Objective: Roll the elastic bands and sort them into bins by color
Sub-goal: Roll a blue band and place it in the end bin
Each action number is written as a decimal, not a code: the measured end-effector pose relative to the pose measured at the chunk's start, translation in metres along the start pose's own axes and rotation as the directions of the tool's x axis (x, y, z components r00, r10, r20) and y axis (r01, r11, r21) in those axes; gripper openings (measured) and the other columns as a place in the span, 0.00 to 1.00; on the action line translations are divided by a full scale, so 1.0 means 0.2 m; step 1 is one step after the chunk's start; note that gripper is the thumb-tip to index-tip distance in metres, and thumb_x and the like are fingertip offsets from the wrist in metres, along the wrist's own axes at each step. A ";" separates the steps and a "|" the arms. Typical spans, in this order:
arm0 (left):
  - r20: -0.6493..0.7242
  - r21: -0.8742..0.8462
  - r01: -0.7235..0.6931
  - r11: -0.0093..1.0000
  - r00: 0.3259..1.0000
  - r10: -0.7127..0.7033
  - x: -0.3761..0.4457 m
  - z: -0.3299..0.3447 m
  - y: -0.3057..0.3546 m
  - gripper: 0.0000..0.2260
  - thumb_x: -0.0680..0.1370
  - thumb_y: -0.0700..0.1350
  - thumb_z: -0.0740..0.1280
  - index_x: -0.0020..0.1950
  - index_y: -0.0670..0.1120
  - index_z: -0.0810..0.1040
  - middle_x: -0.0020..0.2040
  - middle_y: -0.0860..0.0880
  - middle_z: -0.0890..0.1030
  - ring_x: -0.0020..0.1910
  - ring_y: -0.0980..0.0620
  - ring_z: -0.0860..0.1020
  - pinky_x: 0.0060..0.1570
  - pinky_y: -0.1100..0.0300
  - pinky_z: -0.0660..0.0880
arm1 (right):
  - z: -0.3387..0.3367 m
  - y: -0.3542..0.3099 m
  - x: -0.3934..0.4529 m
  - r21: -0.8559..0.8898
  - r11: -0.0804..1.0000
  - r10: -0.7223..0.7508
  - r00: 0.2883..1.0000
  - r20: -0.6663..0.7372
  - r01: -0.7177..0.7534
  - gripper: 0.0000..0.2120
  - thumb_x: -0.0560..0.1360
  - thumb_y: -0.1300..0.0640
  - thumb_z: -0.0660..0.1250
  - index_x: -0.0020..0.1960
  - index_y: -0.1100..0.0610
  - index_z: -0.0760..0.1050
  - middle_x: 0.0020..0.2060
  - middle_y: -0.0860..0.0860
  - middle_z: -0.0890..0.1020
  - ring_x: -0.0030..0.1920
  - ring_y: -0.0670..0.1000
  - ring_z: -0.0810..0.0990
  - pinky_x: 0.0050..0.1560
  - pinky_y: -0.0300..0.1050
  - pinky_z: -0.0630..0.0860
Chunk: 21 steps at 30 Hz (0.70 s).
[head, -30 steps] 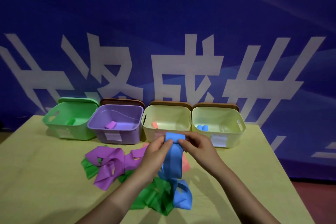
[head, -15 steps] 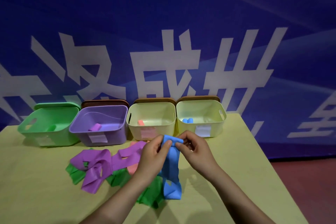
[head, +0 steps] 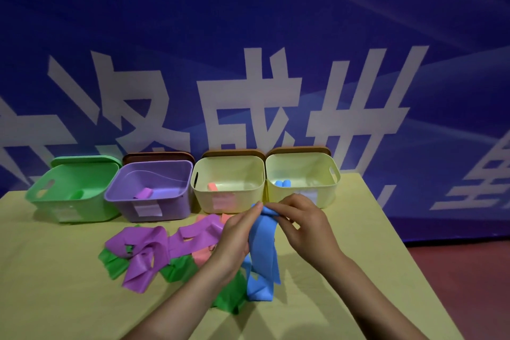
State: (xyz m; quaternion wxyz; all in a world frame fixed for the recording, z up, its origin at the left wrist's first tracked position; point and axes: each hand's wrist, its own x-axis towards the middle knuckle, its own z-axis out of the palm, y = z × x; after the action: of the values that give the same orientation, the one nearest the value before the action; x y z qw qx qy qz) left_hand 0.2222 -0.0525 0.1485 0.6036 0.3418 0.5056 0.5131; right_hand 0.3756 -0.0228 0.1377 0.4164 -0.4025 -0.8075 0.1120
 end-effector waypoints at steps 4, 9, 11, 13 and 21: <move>-0.027 0.021 0.002 1.000 1.000 -0.001 0.01 -0.02 -0.02 0.12 0.80 0.46 0.62 0.49 0.42 0.83 0.51 0.37 0.82 0.53 0.37 0.79 0.60 0.39 0.71 | -0.02 0.00 0.02 0.047 0.998 -0.039 0.992 0.120 0.034 0.15 0.74 0.57 0.62 0.57 0.53 0.81 0.46 0.46 0.78 0.48 0.44 0.75 0.47 0.35 0.71; -0.058 0.074 0.006 0.997 0.998 -0.001 0.02 -0.05 -0.05 0.09 0.81 0.43 0.62 0.47 0.44 0.81 0.46 0.40 0.82 0.49 0.43 0.78 0.53 0.48 0.71 | -0.03 -0.02 0.02 0.419 0.822 0.278 0.915 0.294 -0.384 0.15 0.75 0.59 0.64 0.58 0.48 0.80 0.48 0.45 0.78 0.49 0.44 0.77 0.50 0.44 0.76; -0.027 0.137 -0.031 0.990 0.999 0.035 0.02 -0.05 -0.04 0.10 0.81 0.44 0.61 0.47 0.47 0.81 0.47 0.42 0.82 0.49 0.44 0.79 0.52 0.50 0.71 | -0.01 -0.03 0.03 0.457 0.746 0.371 0.872 0.318 -0.484 0.11 0.77 0.58 0.68 0.57 0.46 0.79 0.43 0.44 0.79 0.44 0.42 0.77 0.49 0.46 0.77; -0.008 0.215 -0.074 0.974 0.997 0.078 0.03 -0.05 -0.04 0.09 0.81 0.44 0.61 0.47 0.48 0.81 0.47 0.43 0.83 0.49 0.45 0.80 0.52 0.51 0.73 | 0.00 -0.04 0.04 0.453 0.719 0.391 0.846 0.363 -0.527 0.06 0.77 0.58 0.67 0.50 0.50 0.81 0.37 0.48 0.80 0.38 0.42 0.77 0.42 0.41 0.76; 0.075 0.517 -0.225 0.826 0.973 0.218 0.10 -0.13 -0.01 0.09 0.81 0.48 0.61 0.49 0.47 0.80 0.40 0.46 0.80 0.40 0.54 0.76 0.41 0.58 0.70 | 0.07 -0.03 0.10 0.497 0.681 0.404 0.842 0.357 -0.538 0.05 0.76 0.64 0.67 0.42 0.61 0.79 0.29 0.48 0.76 0.30 0.43 0.74 0.36 0.34 0.71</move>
State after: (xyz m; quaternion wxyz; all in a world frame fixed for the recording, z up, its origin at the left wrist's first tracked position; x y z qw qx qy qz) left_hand 0.1975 -0.0357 0.1357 0.4279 0.5521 0.5788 0.4208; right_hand 0.3547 -0.0095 0.1437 0.3838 -0.4363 -0.6427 0.4993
